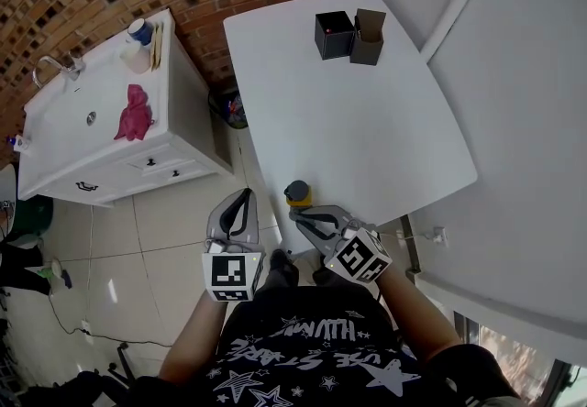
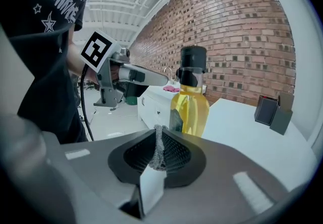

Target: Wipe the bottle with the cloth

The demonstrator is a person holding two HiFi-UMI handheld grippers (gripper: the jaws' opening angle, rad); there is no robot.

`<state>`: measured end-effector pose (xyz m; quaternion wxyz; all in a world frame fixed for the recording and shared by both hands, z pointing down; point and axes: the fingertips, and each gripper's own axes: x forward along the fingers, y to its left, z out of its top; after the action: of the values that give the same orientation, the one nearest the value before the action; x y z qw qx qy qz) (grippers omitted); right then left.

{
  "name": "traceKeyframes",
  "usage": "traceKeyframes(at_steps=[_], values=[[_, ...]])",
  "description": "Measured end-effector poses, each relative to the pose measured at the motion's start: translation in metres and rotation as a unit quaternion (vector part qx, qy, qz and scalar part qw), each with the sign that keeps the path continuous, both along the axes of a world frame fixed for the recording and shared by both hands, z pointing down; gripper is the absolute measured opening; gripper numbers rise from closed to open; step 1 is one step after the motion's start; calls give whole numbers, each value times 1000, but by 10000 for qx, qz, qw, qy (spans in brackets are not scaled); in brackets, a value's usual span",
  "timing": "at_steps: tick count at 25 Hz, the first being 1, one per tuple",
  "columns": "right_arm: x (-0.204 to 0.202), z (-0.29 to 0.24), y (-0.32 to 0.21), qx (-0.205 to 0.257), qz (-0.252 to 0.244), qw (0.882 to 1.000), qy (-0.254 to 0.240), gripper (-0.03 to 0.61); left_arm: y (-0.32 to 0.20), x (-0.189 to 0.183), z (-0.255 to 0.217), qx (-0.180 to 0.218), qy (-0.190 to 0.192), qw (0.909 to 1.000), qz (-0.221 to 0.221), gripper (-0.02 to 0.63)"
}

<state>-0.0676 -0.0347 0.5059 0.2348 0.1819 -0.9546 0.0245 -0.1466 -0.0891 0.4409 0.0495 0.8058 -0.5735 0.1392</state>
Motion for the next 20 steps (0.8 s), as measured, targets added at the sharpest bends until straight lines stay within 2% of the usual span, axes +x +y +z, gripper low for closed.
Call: traceKeyframes(at_steps=[7, 10, 14, 16, 17, 18, 20], values=[[0, 26, -2, -522, 210, 9984, -46, 38, 2, -1, 4, -46, -29, 10000, -16, 5], [6, 33, -1, -572, 304, 9979, 93, 38, 4, 1, 6, -79, -18, 10000, 3, 5], [15, 26, 7, -731, 432, 9963, -132, 37, 5, 8, 9, -131, 11, 9999, 93, 5], [31, 16, 8, -893, 725, 9925, -413, 37, 5, 10, 12, -126, -16, 9998, 134, 5], [43, 10, 4, -1042, 1062, 9866, -671, 37, 5, 12, 14, -144, -23, 9998, 163, 5], [57, 2, -3, -1233, 1524, 9752, -1023, 38, 4, 15, 17, -171, -32, 9996, 200, 5], [84, -20, -24, -1555, 2578, 9362, -1814, 37, 3, 20, 24, -226, -78, 9993, 286, 5]])
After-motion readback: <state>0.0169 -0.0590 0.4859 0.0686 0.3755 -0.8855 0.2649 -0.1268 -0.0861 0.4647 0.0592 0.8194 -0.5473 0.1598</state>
